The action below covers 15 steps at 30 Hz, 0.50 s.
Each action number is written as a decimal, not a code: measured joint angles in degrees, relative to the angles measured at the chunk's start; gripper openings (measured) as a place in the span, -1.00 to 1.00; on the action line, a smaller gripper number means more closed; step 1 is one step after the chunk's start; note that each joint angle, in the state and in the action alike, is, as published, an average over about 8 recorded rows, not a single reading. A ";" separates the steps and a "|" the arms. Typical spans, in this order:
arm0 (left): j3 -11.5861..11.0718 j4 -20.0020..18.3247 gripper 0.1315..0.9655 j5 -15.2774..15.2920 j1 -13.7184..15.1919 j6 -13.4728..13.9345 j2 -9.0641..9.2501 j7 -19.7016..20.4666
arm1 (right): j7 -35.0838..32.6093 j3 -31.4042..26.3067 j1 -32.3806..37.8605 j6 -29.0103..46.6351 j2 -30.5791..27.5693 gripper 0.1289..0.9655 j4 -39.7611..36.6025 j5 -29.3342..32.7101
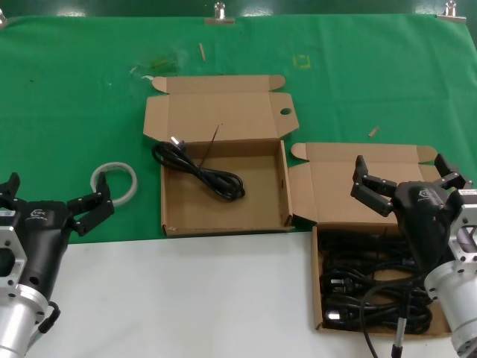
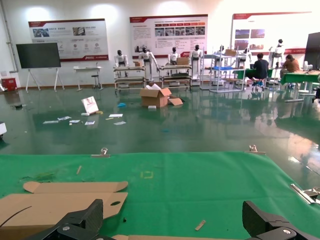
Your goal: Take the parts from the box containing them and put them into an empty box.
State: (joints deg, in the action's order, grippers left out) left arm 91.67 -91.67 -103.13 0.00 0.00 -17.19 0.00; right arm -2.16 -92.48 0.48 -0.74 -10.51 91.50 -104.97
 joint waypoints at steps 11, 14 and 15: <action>0.00 0.00 1.00 0.00 0.00 0.00 0.00 0.00 | 0.00 0.00 0.00 0.00 0.00 1.00 0.00 0.00; 0.00 0.00 1.00 0.00 0.00 0.00 0.00 0.00 | 0.00 0.00 0.00 0.00 0.00 1.00 0.00 0.00; 0.00 0.00 1.00 0.00 0.00 0.00 0.00 0.00 | 0.00 0.00 0.00 0.00 0.00 1.00 0.00 0.00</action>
State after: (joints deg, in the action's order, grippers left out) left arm 91.67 -91.67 -103.13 0.00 0.00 -17.19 0.00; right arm -2.16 -92.48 0.48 -0.74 -10.51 91.50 -104.97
